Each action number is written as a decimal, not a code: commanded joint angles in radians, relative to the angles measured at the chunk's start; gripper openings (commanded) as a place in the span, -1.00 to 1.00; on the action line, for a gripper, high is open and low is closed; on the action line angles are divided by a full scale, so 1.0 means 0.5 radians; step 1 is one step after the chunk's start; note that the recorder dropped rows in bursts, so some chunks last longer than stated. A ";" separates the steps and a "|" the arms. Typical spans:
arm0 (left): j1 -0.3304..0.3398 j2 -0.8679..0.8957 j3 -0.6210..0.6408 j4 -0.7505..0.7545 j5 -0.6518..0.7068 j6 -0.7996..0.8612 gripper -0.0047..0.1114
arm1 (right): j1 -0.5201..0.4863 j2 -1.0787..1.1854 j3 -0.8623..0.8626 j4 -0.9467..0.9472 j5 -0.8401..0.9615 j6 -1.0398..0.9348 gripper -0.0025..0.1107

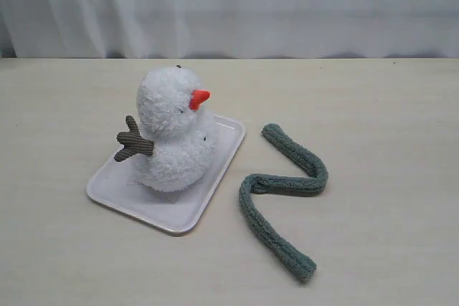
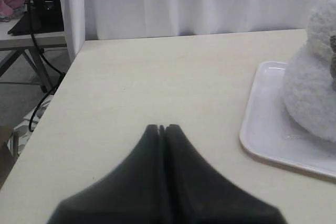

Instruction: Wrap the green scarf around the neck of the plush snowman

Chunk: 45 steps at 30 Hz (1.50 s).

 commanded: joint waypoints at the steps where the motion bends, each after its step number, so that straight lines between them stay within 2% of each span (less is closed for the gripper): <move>1: -0.004 -0.005 0.004 -0.027 -0.063 0.000 -0.92 | 0.004 -0.007 0.006 -0.014 -0.369 -0.017 -0.89; 5: -0.004 -0.005 0.004 -0.027 -0.063 0.000 -0.92 | 0.004 -0.007 0.006 -0.014 -0.945 -0.017 -0.89; 8: -0.004 -0.005 0.004 -0.027 -0.063 0.000 -0.92 | 0.004 -0.007 0.006 0.015 -1.726 0.112 -0.89; 10: -0.004 -0.005 0.004 -0.027 -0.063 0.000 -0.92 | 0.004 -0.007 0.001 0.015 -1.901 0.321 -0.89; 12: -0.004 -0.005 0.004 -0.027 -0.063 0.000 -0.92 | 0.004 -0.007 -0.054 0.015 -1.883 0.388 -0.89; 18: -0.004 -0.005 0.004 -0.027 -0.063 0.000 -0.92 | 0.004 -0.007 -0.354 0.076 -1.570 0.477 -0.89; 20: -0.004 -0.005 0.004 -0.027 -0.063 0.000 -0.92 | 0.004 0.008 -0.469 -0.021 -1.436 0.477 -0.89; 21: -0.004 -0.005 0.004 -0.027 -0.063 0.000 -0.92 | 0.004 0.038 -0.539 -0.073 -1.317 0.477 -0.88; 23: -0.004 -0.005 0.004 -0.027 -0.063 0.000 -0.92 | 0.004 0.118 -0.717 -0.072 -0.813 0.485 -0.85; 24: -0.004 -0.005 0.004 -0.027 -0.063 0.000 -0.92 | 0.004 0.259 -0.902 -0.072 -0.363 0.463 -0.70; 30: -0.004 -0.005 0.004 -0.027 -0.063 0.000 -0.92 | 0.004 0.806 -1.236 -0.038 0.284 0.348 0.00; 32: -0.004 -0.005 0.004 -0.027 -0.063 0.000 -0.92 | 0.004 0.996 -1.309 0.079 0.499 0.116 0.11; 34: -0.004 -0.005 0.004 -0.027 -0.063 0.000 -0.92 | 0.004 1.204 -1.358 0.284 0.637 -0.253 0.12; 36: -0.004 -0.005 0.004 -0.027 -0.063 0.000 -0.92 | 0.004 1.562 -1.399 0.778 0.743 -0.864 0.12; 41: -0.004 -0.005 0.004 -0.027 -0.063 0.000 -0.92 | 0.004 2.022 -1.411 1.295 0.734 -1.684 0.12; 45: -0.004 -0.005 0.004 -0.027 -0.063 0.000 -0.92 | 0.023 2.385 -1.456 1.518 0.652 -2.092 0.12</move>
